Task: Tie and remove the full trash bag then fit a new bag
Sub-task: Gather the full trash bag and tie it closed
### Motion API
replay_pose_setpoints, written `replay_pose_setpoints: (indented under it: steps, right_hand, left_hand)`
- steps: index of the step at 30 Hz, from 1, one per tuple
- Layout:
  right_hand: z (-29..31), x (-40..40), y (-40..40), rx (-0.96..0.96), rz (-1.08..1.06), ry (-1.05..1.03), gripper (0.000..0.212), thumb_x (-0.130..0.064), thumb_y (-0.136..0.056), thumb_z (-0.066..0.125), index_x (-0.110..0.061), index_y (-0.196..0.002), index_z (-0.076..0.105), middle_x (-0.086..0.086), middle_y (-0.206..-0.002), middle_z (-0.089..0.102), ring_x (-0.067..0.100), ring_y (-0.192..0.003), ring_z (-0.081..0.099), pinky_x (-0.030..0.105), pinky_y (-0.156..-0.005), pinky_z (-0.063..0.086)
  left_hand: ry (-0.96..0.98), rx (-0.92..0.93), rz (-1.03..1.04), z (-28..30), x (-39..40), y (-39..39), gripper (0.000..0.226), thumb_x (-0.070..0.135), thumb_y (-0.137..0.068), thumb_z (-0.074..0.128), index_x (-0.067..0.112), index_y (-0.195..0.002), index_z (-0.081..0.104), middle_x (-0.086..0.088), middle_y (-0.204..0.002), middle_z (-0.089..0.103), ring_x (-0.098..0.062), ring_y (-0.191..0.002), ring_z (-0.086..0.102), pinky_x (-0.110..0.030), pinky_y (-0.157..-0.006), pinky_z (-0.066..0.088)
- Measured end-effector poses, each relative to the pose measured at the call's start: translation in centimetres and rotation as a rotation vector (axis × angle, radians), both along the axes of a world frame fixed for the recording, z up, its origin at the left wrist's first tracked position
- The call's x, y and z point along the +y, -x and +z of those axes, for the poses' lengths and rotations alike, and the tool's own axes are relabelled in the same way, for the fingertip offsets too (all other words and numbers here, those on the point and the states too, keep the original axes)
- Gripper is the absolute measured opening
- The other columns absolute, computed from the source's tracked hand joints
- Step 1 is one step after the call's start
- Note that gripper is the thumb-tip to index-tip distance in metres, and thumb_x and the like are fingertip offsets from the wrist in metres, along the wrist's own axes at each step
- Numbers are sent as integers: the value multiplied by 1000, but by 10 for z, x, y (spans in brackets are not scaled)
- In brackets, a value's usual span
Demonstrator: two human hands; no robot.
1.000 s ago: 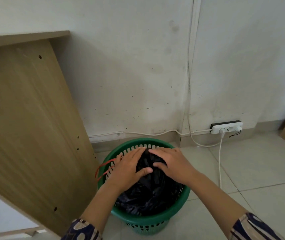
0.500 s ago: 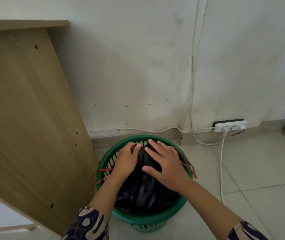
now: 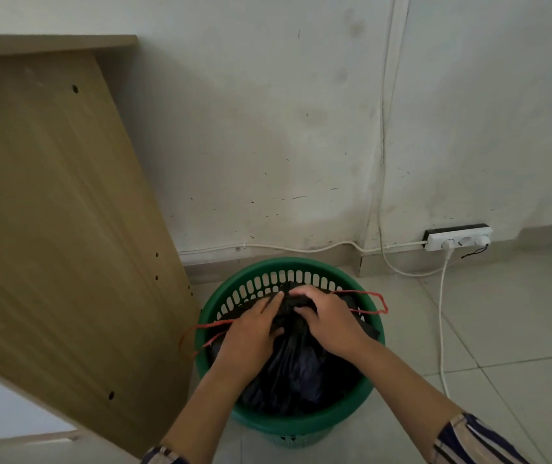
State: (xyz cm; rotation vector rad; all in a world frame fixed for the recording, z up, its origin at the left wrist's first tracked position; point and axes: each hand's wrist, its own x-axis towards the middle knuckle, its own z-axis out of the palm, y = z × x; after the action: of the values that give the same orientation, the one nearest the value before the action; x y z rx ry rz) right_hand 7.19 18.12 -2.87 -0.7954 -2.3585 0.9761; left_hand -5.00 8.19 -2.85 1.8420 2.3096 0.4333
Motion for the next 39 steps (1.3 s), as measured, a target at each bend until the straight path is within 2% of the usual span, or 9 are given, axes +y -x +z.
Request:
replay_pose_setpoints:
  steps: [3,6,10,15,19,23,28,34,39]
  right_hand:
    - [-2,-2,-8,-63,13,-47,37,-38,-90,46,-25,-125,48,-1,-125,59,19,-119,49,37,-104,32]
    - [-6,-6,-15,-375,-13,-259,74,-79,-71,25,-44,-137,25,-12,-143,39,16,-134,26,49,-113,1]
    - [-14,-6,-9,-225,52,-17,53,-41,-92,41,-42,-140,18,3,-134,43,26,-122,43,41,-99,38]
    - [-8,-2,4,-31,13,84,42,-12,-93,46,-24,-133,42,9,-122,52,21,-117,46,18,-93,32]
    - [-5,2,11,-5,-19,115,33,-8,-93,45,-13,-125,50,12,-122,53,23,-115,48,16,-89,32]
    - [-8,1,11,11,-66,134,27,-5,-92,47,-5,-118,54,12,-109,51,23,-105,49,11,-80,30]
    - [-11,1,11,-50,-104,203,24,-10,-92,49,-4,-114,56,10,-119,49,17,-109,45,12,-84,29]
    - [0,5,20,-27,-128,298,17,-9,-92,48,-5,-106,56,8,-94,57,22,-90,53,28,-75,39]
    - [11,10,26,52,-154,228,17,-7,-91,47,-4,-106,56,4,-91,55,17,-86,49,21,-64,31]
  left_hand:
    - [-99,-201,34,-3,5,3,41,14,-93,47,18,-133,45,-9,-125,56,-23,-111,55,-34,-94,45]
    - [-149,-333,58,-5,6,5,33,8,-91,48,15,-122,55,-9,-117,61,-20,-106,57,-20,-85,41]
    - [-183,-469,116,-6,10,6,29,4,-92,47,8,-119,56,-5,-114,60,-9,-99,51,-1,-69,35]
    - [-190,-678,221,-6,19,0,25,7,-94,43,10,-114,58,-5,-106,61,-15,-96,55,-17,-76,44]
    - [-202,-722,259,-2,24,-2,24,7,-94,44,12,-112,59,-5,-106,61,-17,-96,54,-25,-80,42]
    - [-149,-571,254,-4,25,0,26,11,-92,48,12,-118,54,-10,-121,48,-15,-102,46,-14,-84,33]
    - [82,-572,285,3,30,4,19,16,-95,42,12,-112,48,-11,-114,57,-27,-105,53,-30,-82,41]
    - [-32,-574,350,8,39,6,20,8,-93,44,6,-111,52,-9,-104,56,-19,-95,49,-21,-71,30]
    - [-208,-618,389,14,45,5,19,5,-92,46,5,-110,54,-12,-109,59,-15,-91,49,-19,-69,33]
